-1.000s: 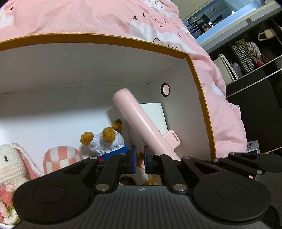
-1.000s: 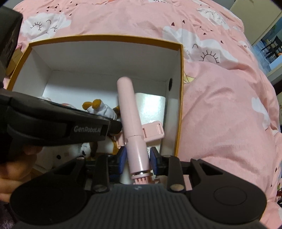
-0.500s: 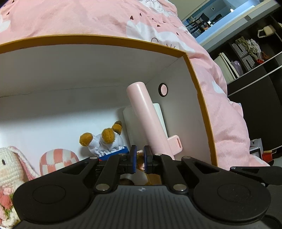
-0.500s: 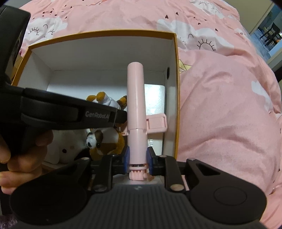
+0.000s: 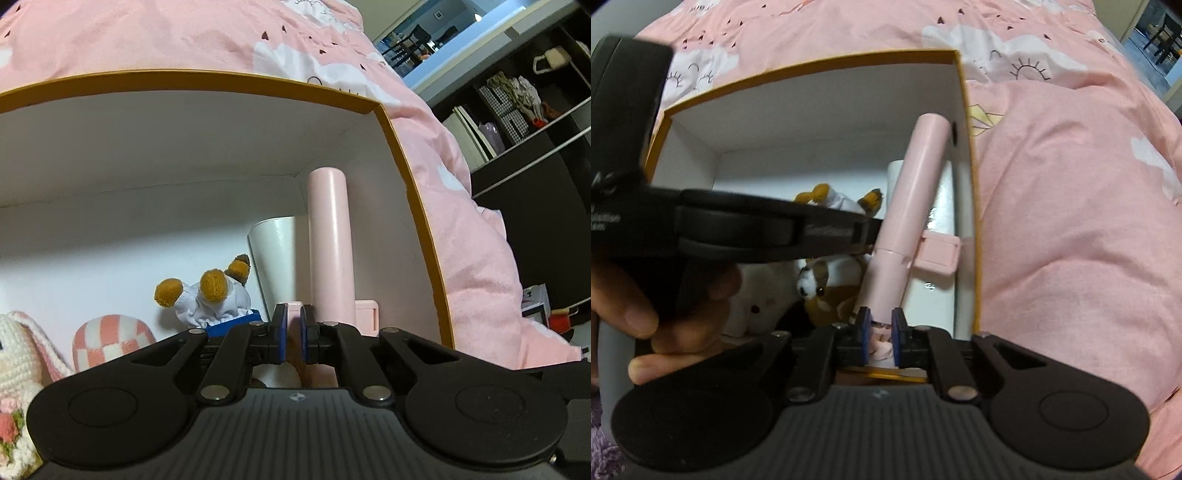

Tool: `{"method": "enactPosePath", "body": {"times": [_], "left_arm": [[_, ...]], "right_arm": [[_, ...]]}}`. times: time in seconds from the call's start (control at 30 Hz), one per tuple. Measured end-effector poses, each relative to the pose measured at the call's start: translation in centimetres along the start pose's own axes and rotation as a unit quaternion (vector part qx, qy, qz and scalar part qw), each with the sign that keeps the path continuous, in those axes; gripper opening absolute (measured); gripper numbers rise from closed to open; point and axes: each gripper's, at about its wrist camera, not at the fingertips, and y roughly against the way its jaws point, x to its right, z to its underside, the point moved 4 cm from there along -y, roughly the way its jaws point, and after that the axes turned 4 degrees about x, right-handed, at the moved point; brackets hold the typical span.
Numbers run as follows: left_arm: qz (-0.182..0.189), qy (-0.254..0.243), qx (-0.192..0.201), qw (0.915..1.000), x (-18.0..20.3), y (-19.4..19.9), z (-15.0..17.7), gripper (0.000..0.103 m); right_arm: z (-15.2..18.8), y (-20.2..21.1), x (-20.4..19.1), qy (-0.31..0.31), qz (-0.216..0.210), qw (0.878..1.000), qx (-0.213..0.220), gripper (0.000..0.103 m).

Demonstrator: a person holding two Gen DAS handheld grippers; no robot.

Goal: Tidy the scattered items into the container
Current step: 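Lower the pink brush into the box beside the white tube and open the right gripper, then withdraw both grippers up out of the box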

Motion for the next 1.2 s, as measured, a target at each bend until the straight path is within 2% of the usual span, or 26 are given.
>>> {"method": "enactPosePath", "body": {"times": [0.13, 0.33, 0.6, 0.73, 0.9, 1.07, 1.2], "left_arm": [[0.006, 0.011, 0.002, 0.9999, -0.3, 0.5, -0.1, 0.008], [-0.009, 0.006, 0.003, 0.9999, -0.3, 1.4, -0.1, 0.012], [-0.011, -0.001, -0.001, 0.9999, -0.1, 2.0, 0.1, 0.017], [-0.015, -0.003, 0.001, 0.9999, -0.1, 2.9, 0.2, 0.020], [-0.042, -0.021, 0.010, 0.9989, 0.1, 4.8, 0.1, 0.022], [-0.078, -0.057, 0.032, 0.9949, 0.5, 7.6, 0.3, 0.028], [-0.107, -0.078, 0.052, 0.9898, 0.4, 10.4, 0.7, 0.034]], "right_arm": [[-0.2, 1.1, 0.1, 0.003, 0.006, 1.000, 0.021, 0.015], [-0.6, 1.7, 0.4, 0.012, 0.020, 0.999, 0.044, 0.022], [-0.3, 1.9, 0.4, 0.014, 0.021, 0.998, 0.053, 0.031], [-0.4, 1.7, 0.3, 0.014, 0.024, 0.998, 0.060, 0.031], [-0.5, 1.9, 0.0, 0.009, 0.022, 0.997, 0.074, 0.032], [-0.7, 2.3, -0.5, 0.004, 0.023, 0.995, 0.100, 0.041], [-1.0, 2.7, -1.3, -0.003, 0.005, 0.992, 0.122, 0.047]]}}
